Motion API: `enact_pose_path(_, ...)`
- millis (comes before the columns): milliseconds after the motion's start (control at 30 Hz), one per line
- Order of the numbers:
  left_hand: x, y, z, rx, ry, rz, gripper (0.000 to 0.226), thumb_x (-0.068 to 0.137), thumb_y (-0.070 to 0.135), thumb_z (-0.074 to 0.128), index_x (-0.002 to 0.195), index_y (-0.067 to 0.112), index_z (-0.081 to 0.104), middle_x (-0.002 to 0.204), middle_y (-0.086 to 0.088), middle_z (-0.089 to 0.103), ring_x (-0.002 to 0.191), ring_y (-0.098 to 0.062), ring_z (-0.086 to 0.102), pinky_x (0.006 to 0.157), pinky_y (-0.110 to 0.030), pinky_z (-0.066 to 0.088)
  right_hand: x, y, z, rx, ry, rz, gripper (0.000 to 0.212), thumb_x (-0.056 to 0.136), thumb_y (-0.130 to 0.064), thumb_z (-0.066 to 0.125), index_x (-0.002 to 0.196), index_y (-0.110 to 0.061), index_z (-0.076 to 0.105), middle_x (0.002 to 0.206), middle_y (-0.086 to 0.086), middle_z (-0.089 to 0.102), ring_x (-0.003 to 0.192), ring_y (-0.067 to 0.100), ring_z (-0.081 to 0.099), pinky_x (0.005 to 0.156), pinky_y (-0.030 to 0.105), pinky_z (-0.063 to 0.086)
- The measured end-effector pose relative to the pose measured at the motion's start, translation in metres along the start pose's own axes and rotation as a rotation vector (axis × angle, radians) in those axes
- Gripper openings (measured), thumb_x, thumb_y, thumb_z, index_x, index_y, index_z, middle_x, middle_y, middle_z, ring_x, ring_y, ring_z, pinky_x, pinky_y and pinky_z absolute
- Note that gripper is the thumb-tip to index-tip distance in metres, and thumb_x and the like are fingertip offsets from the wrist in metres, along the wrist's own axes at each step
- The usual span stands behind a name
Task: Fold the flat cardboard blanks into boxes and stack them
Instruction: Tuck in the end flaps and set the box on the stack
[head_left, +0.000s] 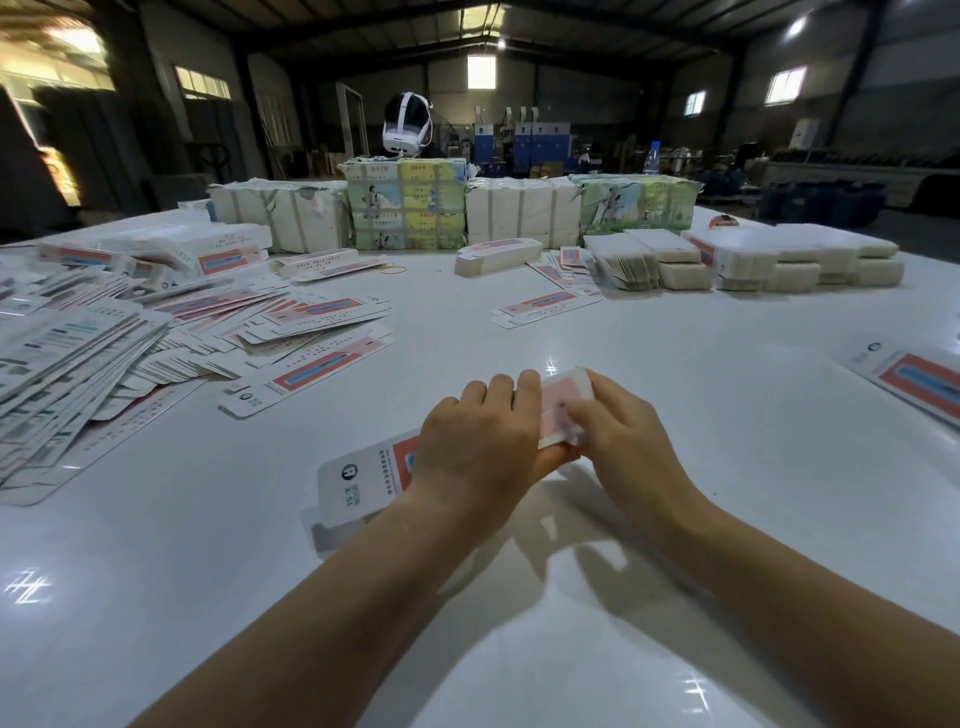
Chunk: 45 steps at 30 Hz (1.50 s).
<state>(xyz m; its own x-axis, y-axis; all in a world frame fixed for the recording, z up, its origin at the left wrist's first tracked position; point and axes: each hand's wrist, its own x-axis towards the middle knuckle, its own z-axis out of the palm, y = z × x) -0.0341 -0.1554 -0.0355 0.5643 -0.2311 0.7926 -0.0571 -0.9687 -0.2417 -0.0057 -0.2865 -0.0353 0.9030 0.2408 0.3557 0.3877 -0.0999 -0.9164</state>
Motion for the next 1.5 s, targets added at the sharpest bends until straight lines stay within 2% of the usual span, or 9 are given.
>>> enact_pose_path(233, 0.000, 0.003, -0.002, 0.024, -0.016, -0.014, 0.061, 0.086, 0.053, 0.032, 0.093, 0.007, 0.070, 0.062, -0.003, 0.058, 0.050, -0.021, 0.055, 0.040, -0.024, 0.035, -0.003, 0.002, -0.001, -0.268, -0.058, -0.063, 0.011, 0.091, -0.019, 0.047, 0.093, -0.009, 0.052, 0.079, 0.006, 0.059, 0.068, 0.019, 0.050, 0.064, 0.032, 0.042)
enact_pose_path(433, -0.002, 0.000, -0.002, 0.033, -0.101, 0.014, 0.052, 0.073, 0.051, 0.069, 0.095, 0.004, 0.069, 0.065, -0.005, 0.060, 0.052, -0.022, 0.057, 0.041, -0.025, 0.035, -0.003, 0.001, 0.001, -0.263, -0.126, 0.049, 0.040, 0.092, -0.024, 0.051, 0.129, -0.010, 0.045, 0.109, 0.001, 0.057, 0.091, 0.010, 0.049, 0.090, 0.038, 0.047)
enact_pose_path(533, 0.000, 0.001, -0.003, 0.031, -0.108, -0.017, 0.052, 0.073, 0.050, 0.068, 0.094, 0.003, 0.069, 0.065, -0.007, 0.061, 0.052, -0.024, 0.058, 0.040, -0.025, 0.037, -0.005, -0.001, 0.001, -0.149, -0.179, 0.106, 0.076, 0.092, -0.018, 0.053, 0.152, -0.027, 0.008, 0.118, -0.018, 0.047, 0.100, 0.000, 0.054, 0.083, 0.011, 0.041)
enact_pose_path(667, 0.002, 0.000, -0.006, 0.043, -0.135, -0.040, 0.055, 0.074, 0.050, 0.071, 0.099, 0.001, 0.068, 0.069, -0.010, 0.062, 0.055, -0.025, 0.060, 0.041, -0.027, 0.042, 0.000, 0.002, -0.003, 0.082, -0.232, 0.117, 0.091, 0.091, -0.001, 0.052, 0.150, -0.036, -0.007, 0.109, -0.022, 0.049, 0.082, -0.013, 0.062, 0.066, 0.004, 0.045)
enact_pose_path(833, 0.003, -0.002, -0.008, 0.037, -0.231, -0.024, 0.063, 0.078, 0.052, 0.067, 0.112, -0.001, 0.061, 0.082, -0.011, 0.063, 0.066, -0.025, 0.062, 0.047, -0.029, 0.043, 0.001, -0.001, -0.004, 0.135, -0.359, 0.121, 0.104, 0.081, -0.003, 0.061, 0.148, -0.041, -0.008, 0.145, -0.018, 0.018, 0.114, 0.001, 0.050, 0.078, 0.006, 0.046)
enact_pose_path(967, 0.002, -0.008, -0.009, 0.033, -0.270, -0.014, 0.061, 0.077, 0.053, 0.068, 0.106, 0.000, 0.065, 0.077, -0.011, 0.063, 0.061, -0.026, 0.061, 0.044, -0.029, 0.042, 0.003, -0.003, -0.003, 0.173, -0.468, 0.138, 0.112, 0.066, -0.013, 0.058, 0.144, -0.048, -0.014, 0.133, -0.028, 0.016, 0.110, -0.005, 0.047, 0.089, 0.017, 0.047)
enact_pose_path(1067, 0.002, -0.009, -0.006, -0.025, -0.238, 0.004, 0.062, 0.079, 0.056, 0.056, 0.099, -0.002, 0.067, 0.070, -0.012, 0.062, 0.055, -0.028, 0.059, 0.040, -0.029, 0.042, 0.004, 0.000, -0.004, 0.281, -0.474, 0.148, 0.109, 0.068, -0.010, 0.054, 0.145, -0.046, -0.014, 0.118, -0.038, 0.026, 0.100, -0.013, 0.056, 0.083, 0.016, 0.049)
enact_pose_path(1333, 0.000, -0.017, -0.003, -0.150, -0.276, -0.053, 0.075, 0.075, 0.067, 0.038, 0.117, 0.008, 0.058, 0.092, -0.010, 0.065, 0.073, -0.028, 0.062, 0.053, -0.034, 0.049, 0.011, -0.012, -0.015, 0.572, -0.236, 0.295, 0.053, 0.100, -0.037, 0.027, 0.150, -0.038, 0.010, 0.157, -0.010, 0.019, 0.142, 0.011, 0.025, 0.118, 0.048, 0.011)
enact_pose_path(1500, 0.000, -0.017, 0.002, -0.140, -0.287, -0.126, 0.070, 0.078, 0.067, 0.049, 0.120, 0.010, 0.055, 0.096, -0.008, 0.062, 0.079, -0.030, 0.059, 0.057, -0.034, 0.041, 0.005, -0.002, -0.008, 0.189, -0.123, 0.190, 0.020, 0.096, -0.018, 0.041, 0.092, -0.001, 0.051, 0.098, 0.015, 0.057, 0.095, 0.025, 0.050, 0.088, 0.039, 0.042)
